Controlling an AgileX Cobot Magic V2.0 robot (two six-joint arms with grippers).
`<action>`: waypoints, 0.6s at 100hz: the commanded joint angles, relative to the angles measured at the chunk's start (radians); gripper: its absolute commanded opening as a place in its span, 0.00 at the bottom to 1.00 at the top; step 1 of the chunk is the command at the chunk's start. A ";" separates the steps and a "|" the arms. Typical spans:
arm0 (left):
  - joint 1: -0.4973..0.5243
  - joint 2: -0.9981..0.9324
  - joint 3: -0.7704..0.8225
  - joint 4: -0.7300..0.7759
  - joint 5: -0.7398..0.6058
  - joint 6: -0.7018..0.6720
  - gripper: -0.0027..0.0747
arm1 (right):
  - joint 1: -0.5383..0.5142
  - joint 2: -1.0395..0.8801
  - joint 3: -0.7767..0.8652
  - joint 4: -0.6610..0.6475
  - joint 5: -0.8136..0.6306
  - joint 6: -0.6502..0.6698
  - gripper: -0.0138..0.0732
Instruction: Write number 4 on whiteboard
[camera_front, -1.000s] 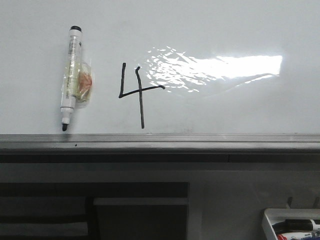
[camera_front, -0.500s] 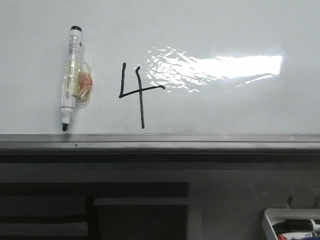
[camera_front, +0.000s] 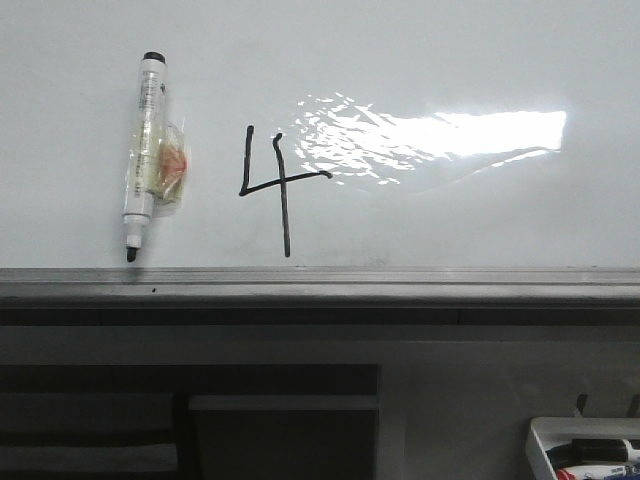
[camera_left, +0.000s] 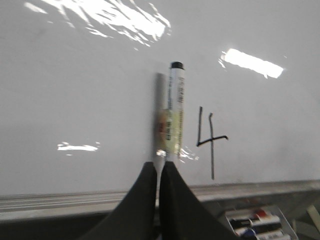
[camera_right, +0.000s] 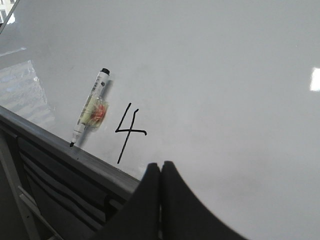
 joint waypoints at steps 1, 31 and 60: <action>0.087 -0.054 -0.011 -0.013 -0.023 -0.005 0.01 | -0.007 0.005 -0.029 -0.006 -0.079 -0.006 0.09; 0.419 -0.273 0.089 -0.077 0.043 0.210 0.01 | -0.007 0.005 -0.029 -0.006 -0.079 -0.006 0.09; 0.502 -0.381 0.166 -0.113 0.136 0.274 0.01 | -0.007 0.005 -0.029 -0.006 -0.079 -0.006 0.09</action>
